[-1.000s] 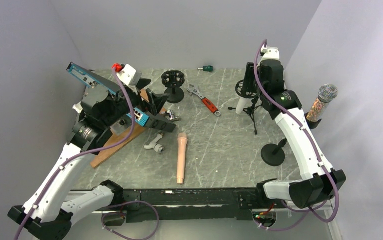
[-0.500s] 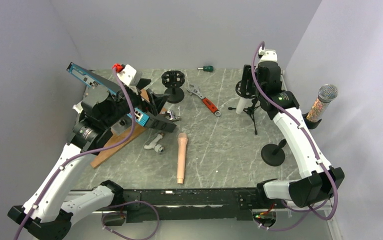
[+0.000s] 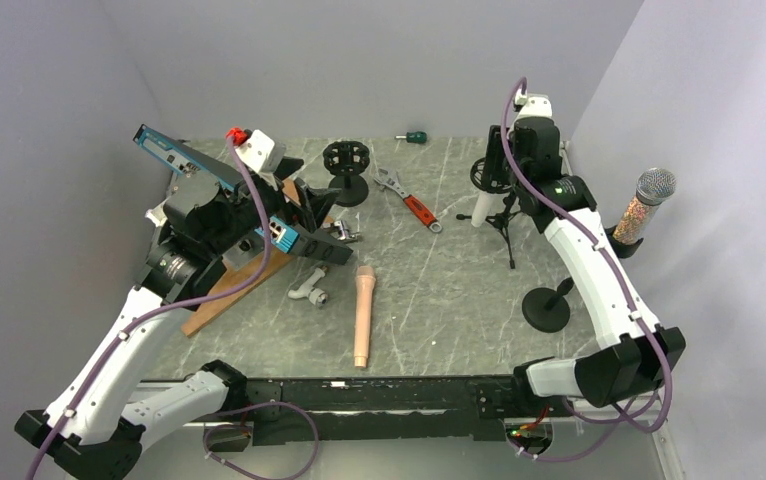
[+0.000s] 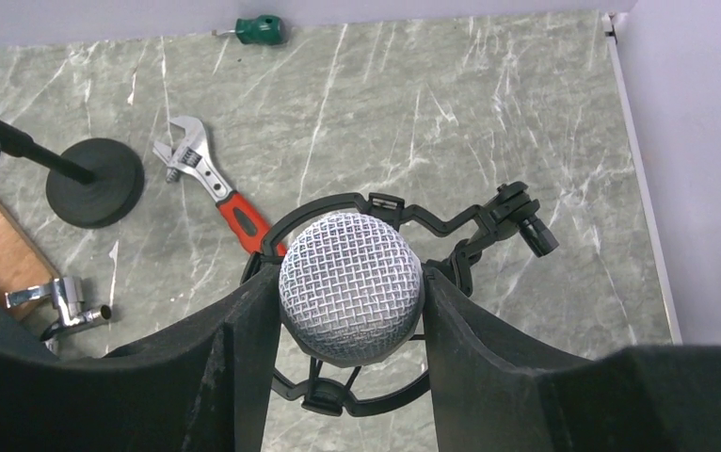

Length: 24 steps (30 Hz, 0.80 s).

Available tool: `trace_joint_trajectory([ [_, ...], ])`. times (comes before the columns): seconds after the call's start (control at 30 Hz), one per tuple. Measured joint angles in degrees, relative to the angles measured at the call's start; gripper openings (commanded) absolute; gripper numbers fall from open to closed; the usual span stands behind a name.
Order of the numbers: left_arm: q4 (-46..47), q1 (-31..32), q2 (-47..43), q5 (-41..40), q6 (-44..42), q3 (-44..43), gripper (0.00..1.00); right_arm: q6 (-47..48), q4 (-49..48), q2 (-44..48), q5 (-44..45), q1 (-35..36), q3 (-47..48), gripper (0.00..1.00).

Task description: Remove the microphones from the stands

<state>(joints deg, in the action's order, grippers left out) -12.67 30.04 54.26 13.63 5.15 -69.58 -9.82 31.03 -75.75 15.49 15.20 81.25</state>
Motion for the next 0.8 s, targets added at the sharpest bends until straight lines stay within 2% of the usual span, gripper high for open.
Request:
trace_joint_trajectory([
  [0.5, 0.0, 0.4, 0.1, 0.0, 0.0, 0.0, 0.99, 2.4, 4.9, 0.5, -1.0, 0.0, 17.5, 0.0],
  [0.7, 0.0, 0.7, 0.3, -0.1, -0.1, 0.0, 0.99, 2.2, 1.7, 5.7, -5.0, -0.1, 20.3, 0.0],
  [0.8, 0.0, 0.8, 0.3, -0.2, -0.1, 0.0, 0.99, -0.3, -4.2, 10.0, -10.2, -0.1, 18.1, 0.0],
])
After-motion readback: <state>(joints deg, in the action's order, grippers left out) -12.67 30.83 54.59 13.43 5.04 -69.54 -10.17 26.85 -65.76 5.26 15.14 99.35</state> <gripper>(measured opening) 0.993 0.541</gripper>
